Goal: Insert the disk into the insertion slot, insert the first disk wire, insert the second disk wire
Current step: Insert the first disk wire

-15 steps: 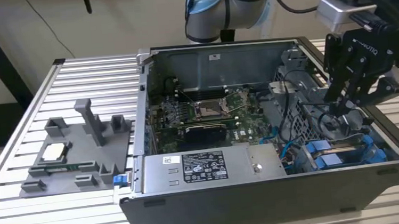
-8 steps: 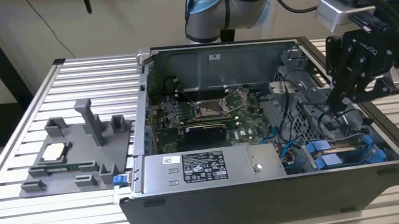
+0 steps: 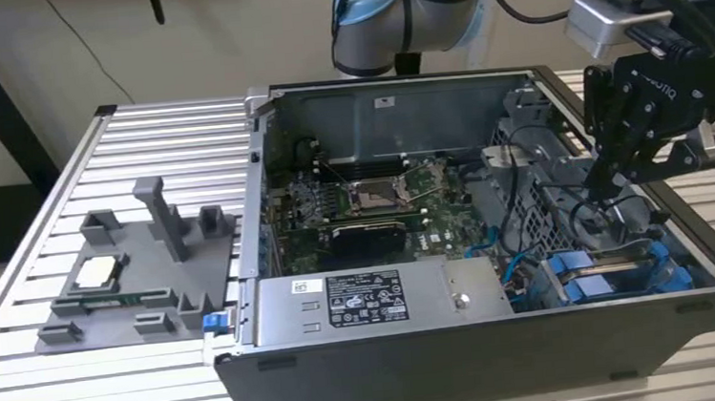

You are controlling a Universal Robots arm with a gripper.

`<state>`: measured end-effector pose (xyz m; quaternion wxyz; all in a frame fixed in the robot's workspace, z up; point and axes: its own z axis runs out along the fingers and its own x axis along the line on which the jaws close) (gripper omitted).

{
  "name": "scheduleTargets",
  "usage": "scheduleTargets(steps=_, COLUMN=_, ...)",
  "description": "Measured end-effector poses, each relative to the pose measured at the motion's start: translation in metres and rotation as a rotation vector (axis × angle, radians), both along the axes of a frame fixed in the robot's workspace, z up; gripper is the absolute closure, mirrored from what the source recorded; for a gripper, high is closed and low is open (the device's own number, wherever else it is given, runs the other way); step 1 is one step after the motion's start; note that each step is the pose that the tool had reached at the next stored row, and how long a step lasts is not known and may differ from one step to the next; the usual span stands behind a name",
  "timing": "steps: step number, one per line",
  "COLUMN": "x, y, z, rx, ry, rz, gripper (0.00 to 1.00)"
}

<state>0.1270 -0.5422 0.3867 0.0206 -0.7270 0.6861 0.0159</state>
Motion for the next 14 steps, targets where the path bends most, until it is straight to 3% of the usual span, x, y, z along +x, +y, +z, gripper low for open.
scheduleTargets(steps=14, x=0.0074, y=-0.0027, z=-0.0067, rx=-0.007, ry=0.0, rz=-0.003, gripper=0.81)
